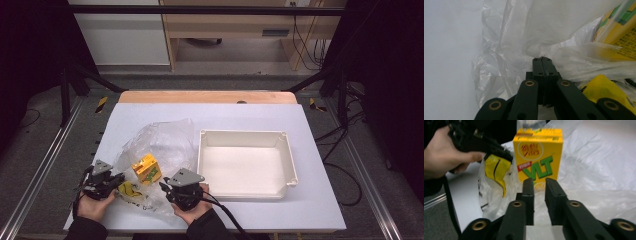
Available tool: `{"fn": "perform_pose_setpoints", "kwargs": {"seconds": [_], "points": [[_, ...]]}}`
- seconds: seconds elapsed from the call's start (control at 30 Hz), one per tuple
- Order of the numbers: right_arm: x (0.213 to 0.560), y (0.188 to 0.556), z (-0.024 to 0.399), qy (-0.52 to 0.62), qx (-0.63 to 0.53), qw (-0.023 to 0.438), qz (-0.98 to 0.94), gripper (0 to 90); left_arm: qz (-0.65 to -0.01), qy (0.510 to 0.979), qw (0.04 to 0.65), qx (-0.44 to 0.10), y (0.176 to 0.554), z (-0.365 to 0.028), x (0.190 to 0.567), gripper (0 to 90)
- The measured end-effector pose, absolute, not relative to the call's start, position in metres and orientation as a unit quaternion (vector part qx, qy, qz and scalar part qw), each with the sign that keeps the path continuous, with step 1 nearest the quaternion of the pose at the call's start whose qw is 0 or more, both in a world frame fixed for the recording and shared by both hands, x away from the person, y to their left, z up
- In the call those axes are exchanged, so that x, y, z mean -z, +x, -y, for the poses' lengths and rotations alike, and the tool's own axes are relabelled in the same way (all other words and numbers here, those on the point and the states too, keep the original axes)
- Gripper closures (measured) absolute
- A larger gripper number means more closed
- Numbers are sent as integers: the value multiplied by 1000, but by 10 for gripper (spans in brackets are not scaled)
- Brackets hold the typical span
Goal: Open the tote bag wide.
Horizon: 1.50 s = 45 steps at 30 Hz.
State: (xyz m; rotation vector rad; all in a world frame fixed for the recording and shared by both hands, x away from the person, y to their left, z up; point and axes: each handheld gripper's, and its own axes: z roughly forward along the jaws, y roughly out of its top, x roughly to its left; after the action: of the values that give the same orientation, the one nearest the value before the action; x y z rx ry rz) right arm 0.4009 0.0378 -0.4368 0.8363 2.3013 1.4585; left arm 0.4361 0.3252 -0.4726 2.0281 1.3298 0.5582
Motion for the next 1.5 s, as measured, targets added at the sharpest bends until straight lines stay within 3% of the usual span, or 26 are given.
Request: {"fn": "perform_pose_setpoints", "kwargs": {"seconds": [0.17,0.4,0.93,1.23,1.5], "points": [[438,404,-43,302,-498,150,-799,900,-507,771,323,-210,436,-326,472,900],[465,409,-54,319,-462,139,-816,900,-506,767,335,-210,435,-328,470,883],[488,414,-64,322,-425,133,-836,900,-474,694,471,-267,417,-339,408,596],[483,411,-62,314,-445,133,-828,900,-431,707,497,-261,436,-311,377,461],[482,411,-62,312,-446,133,-828,900,-411,729,480,-261,454,-286,373,409]]}}
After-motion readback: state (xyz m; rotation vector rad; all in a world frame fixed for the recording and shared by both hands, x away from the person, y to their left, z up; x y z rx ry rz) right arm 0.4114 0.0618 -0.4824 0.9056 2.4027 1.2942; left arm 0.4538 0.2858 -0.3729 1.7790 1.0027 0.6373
